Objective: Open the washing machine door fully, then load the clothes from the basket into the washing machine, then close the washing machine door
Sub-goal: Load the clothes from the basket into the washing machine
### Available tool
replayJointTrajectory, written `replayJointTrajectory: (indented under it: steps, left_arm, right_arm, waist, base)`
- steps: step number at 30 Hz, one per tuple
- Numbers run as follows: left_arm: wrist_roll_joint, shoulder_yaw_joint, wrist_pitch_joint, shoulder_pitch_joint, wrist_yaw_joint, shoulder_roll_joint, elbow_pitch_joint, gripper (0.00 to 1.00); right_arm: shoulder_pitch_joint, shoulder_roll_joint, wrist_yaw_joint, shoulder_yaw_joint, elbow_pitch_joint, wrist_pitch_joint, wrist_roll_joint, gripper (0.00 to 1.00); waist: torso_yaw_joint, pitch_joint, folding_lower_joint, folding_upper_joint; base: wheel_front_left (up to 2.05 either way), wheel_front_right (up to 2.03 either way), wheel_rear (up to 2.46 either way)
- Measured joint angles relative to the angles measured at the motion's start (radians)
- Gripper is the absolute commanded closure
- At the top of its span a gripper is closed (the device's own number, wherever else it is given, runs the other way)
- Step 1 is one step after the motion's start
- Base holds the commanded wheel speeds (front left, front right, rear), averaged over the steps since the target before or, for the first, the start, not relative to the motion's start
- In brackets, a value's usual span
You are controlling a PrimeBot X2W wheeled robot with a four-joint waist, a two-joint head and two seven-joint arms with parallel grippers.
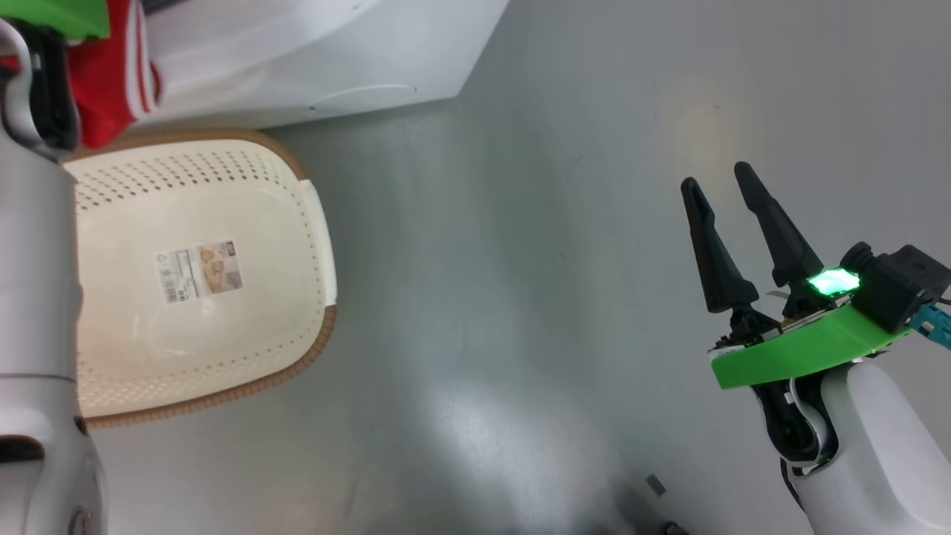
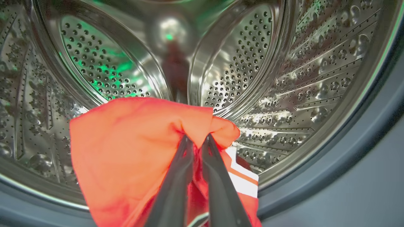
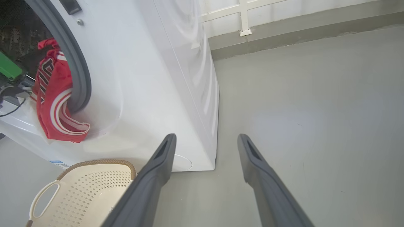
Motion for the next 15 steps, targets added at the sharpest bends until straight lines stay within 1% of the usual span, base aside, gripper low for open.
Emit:
replayJointTrajectory:
  steps: [3, 6, 8, 9, 10, 11, 12, 13, 15]
  left_arm:
    - [0.03, 0.006, 0.0, -0.02, 0.03, 0.001, -0.046, 1.0]
    - [0.053, 0.02, -0.002, -0.035, 0.044, 0.0, -0.115, 1.0]
    - [0.062, 0.029, -0.003, -0.035, 0.053, -0.002, -0.129, 1.0]
    - [0.063, 0.031, -0.003, -0.035, 0.057, -0.003, -0.126, 0.94]
    - [0.064, 0.031, -0.003, -0.035, 0.058, -0.005, -0.119, 0.94]
    - [0.064, 0.033, -0.003, -0.035, 0.061, -0.008, -0.109, 0.68]
    - [0.064, 0.034, -0.003, -0.035, 0.066, -0.011, -0.101, 0.36]
    - [0.064, 0.038, -0.003, -0.035, 0.066, -0.015, -0.092, 0.0]
    - [0.064, 0.04, -0.003, -0.034, 0.067, -0.021, -0.073, 0.0]
  right_arm:
    - [-0.017, 0.004, 0.0, 0.004, -0.003, 0.0, 0.004, 0.0]
    - [-0.027, 0.006, 0.0, 0.004, -0.007, 0.0, 0.004, 0.0]
    - [-0.033, 0.008, 0.0, 0.003, -0.007, 0.0, 0.004, 0.0]
    - [-0.032, 0.009, 0.0, 0.003, -0.007, 0.0, 0.004, 0.0]
    - [-0.032, 0.009, 0.0, 0.003, -0.007, 0.0, 0.004, 0.0]
    - [-0.032, 0.011, 0.0, 0.003, -0.006, 0.0, 0.004, 0.0]
    - [-0.032, 0.011, 0.0, 0.003, -0.006, 0.0, 0.004, 0.0]
    - [-0.032, 0.011, 0.0, 0.003, -0.006, 0.0, 0.004, 0.0]
    - [-0.032, 0.012, 0.0, 0.003, -0.006, 0.0, 0.004, 0.0]
  waist:
    - [-0.013, 0.023, 0.0, 0.0]
    - [-0.024, 0.041, 0.0, 0.0]
    - [-0.03, 0.049, 0.0, 0.0]
    - [-0.032, 0.052, 0.0, 0.0]
    - [-0.032, 0.053, 0.0, 0.0]
    - [-0.032, 0.052, 0.0, 0.0]
    - [-0.031, 0.052, 0.0, 0.0]
    - [-0.029, 0.051, 0.0, 0.0]
    - [-0.025, 0.048, 0.0, 0.0]
  base:
    - [0.0, 0.0, 0.0]
    - [0.0, 0.0, 0.0]
    - [0.0, 0.0, 0.0]
    - [0.0, 0.0, 0.0]
    - [0.0, 0.0, 0.0]
    - [0.0, 0.0, 0.0]
    - [0.0, 0.0, 0.0]
    - [0.0, 0.0, 0.0]
    - [0.0, 0.0, 0.0]
